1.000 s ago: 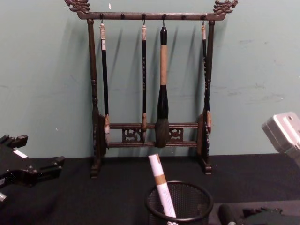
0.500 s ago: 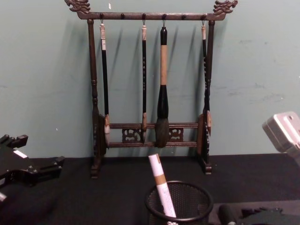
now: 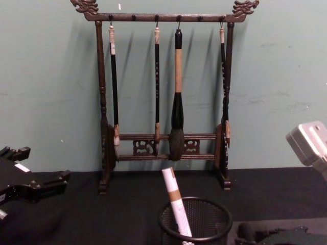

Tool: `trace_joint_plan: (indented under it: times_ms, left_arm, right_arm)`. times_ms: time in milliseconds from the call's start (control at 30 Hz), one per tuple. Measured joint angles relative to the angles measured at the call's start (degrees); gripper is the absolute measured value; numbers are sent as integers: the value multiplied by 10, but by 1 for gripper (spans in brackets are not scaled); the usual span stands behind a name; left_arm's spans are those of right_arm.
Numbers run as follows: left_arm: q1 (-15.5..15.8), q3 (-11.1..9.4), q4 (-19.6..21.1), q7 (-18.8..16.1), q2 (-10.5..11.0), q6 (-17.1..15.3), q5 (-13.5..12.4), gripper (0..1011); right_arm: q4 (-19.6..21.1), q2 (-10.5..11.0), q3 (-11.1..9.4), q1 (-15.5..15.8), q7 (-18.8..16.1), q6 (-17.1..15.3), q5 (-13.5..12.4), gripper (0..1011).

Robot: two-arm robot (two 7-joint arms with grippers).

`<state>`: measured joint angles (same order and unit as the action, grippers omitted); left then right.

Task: Pick up the water-based marker from the table and place it into the pen holder.

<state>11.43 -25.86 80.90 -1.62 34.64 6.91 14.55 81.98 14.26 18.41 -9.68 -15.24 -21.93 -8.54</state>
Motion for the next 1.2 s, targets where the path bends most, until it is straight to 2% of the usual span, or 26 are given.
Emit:
trace_joint_plan:
  times_ms: [133,300,767,933,1067,1100,1200]
  left_arm:
    - [0,0,0,0,0,0,0,1001]
    - [0,0,0,0,0,0,0,1001]
    - [0,0,0,0,0,0,0,1001]
    - [0,0,0,0,0,0,0,1001]
    - [0,0,0,0,0,0,0,1001]
    - [0,0,0,0,0,0,0,1001]
    - [0,0,0,0,0,0,0,1001]
  right_arm:
    - [0,0,0,0,0,0,0,370]
    - [0,0,0,0,0,0,0,244]
    - [2,0,-4,2,-7,8,-5,239]
    - [11,-3,-18,9,-12,39,-23,239]
    - [23,-5,-33,19,-27,83,-53,239]
    - [23,-5,-33,19,-27,83,-53,238]
    - [31,-3,-40,27,-47,134,-76,239]
